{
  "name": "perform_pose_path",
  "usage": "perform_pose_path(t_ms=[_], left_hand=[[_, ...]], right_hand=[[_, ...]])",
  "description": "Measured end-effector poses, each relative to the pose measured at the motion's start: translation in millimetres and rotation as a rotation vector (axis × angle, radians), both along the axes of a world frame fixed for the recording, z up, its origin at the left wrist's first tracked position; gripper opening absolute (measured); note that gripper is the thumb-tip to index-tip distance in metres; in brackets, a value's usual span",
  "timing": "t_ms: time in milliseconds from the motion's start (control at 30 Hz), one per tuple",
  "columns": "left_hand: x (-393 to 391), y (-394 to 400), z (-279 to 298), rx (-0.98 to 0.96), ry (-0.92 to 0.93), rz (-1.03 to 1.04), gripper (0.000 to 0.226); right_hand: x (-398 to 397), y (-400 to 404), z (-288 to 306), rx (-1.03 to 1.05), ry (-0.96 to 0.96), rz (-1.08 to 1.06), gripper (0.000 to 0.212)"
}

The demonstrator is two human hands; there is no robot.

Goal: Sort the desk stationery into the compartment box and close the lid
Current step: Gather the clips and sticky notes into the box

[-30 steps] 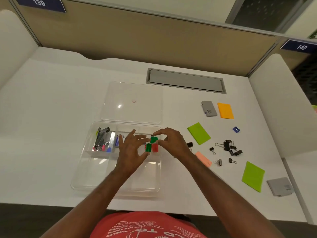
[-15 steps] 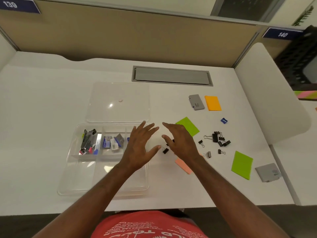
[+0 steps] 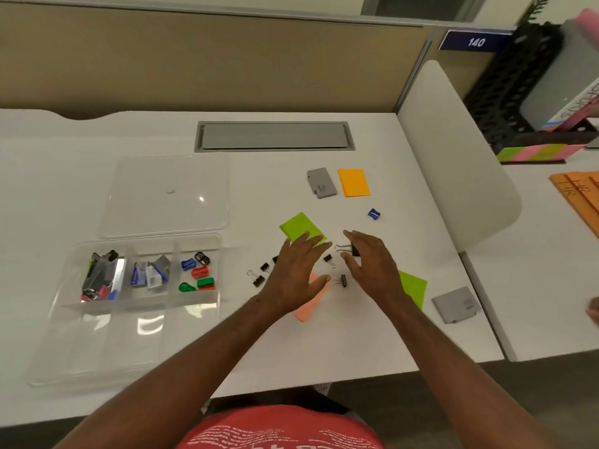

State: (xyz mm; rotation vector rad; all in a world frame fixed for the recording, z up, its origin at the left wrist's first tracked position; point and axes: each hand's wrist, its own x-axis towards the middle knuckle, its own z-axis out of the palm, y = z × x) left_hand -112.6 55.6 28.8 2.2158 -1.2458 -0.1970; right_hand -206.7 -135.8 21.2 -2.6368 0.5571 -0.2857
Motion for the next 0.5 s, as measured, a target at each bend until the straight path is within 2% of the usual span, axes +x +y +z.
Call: perform_pose_path(t_ms=[200,500], left_hand=[[-24.6,-45.3,-11.0,0.128,0.04,-0.006,0.063],[-38.0,-99.1,-26.1,0.337,-0.012,0.032,0.065]], right_hand=[[-23.8,-46.0,-13.3,0.068,0.055,-0.157,0.051],[-34.7,-72.3,-31.8,0.129,0.109,-0.156,0.051]])
